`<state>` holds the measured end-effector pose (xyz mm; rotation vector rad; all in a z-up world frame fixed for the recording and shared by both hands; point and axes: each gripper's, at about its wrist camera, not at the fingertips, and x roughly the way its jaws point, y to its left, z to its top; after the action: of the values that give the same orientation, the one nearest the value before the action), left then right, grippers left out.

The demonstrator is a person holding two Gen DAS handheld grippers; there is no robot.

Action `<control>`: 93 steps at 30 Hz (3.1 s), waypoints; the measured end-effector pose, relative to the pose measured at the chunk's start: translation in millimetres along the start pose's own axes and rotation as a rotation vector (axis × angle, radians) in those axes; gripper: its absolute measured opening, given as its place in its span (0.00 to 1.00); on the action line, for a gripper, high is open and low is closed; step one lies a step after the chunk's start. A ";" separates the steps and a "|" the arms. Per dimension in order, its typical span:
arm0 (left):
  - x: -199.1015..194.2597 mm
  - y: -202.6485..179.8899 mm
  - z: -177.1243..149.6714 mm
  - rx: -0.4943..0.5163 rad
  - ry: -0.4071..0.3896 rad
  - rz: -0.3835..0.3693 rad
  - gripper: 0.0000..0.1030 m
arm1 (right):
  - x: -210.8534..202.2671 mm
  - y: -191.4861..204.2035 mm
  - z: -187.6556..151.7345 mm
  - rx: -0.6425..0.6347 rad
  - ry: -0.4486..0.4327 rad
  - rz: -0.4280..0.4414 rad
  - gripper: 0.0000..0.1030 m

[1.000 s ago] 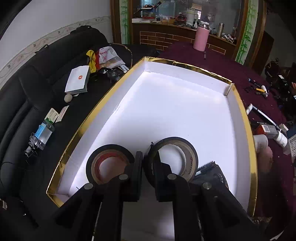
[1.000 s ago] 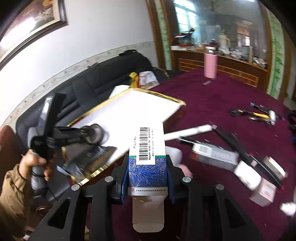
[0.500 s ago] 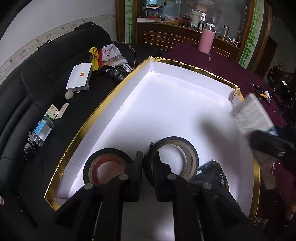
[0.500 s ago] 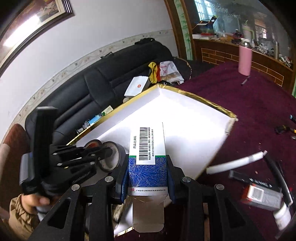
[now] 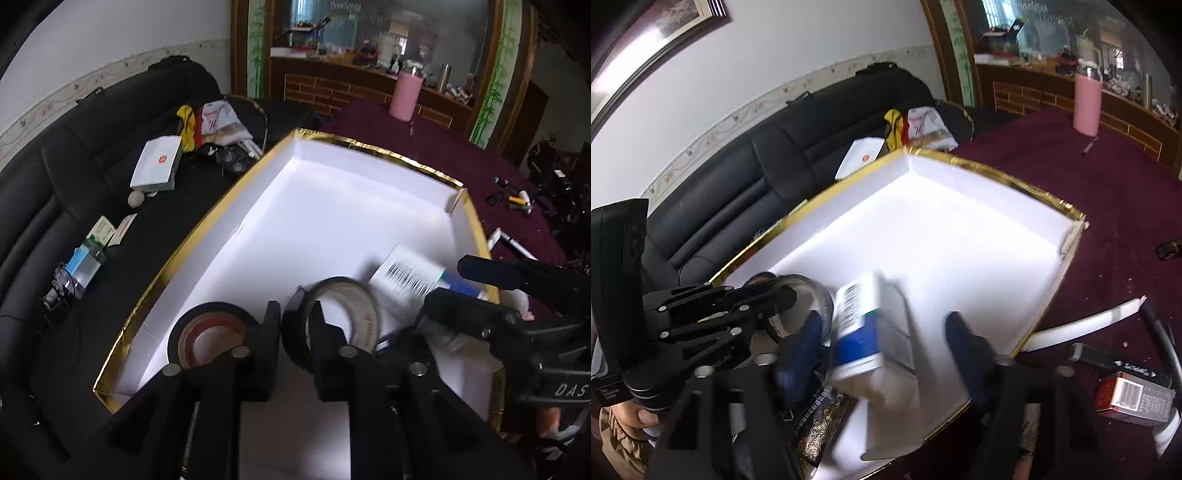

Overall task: Organize objects
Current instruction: 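Lower the medicine box into the white box and open the right tool, then grasp the pink fluffy keychain with the left tool, then lift the pink keychain with the left tool while the right moves toward the white bottle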

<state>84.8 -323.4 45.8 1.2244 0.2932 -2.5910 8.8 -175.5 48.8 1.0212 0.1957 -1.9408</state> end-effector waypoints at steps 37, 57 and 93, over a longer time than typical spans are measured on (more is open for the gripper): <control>-50.1 -121.3 10.9 0.177 -0.129 -0.089 0.68 | -154.2 -93.8 -92.6 0.205 -0.229 -0.205 1.00; -46.2 -176.5 -7.0 0.255 -0.083 -0.169 0.67 | -181.8 -139.2 -126.2 0.339 -0.237 -0.286 1.00; 25.7 -226.1 -43.4 0.302 0.104 -0.154 0.67 | -188.8 -145.5 -139.0 0.363 -0.232 -0.320 1.00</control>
<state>28.9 -100.8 14.6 1.4943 0.0135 -2.7837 22.9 99.9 59.0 1.0292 -0.1388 -2.4293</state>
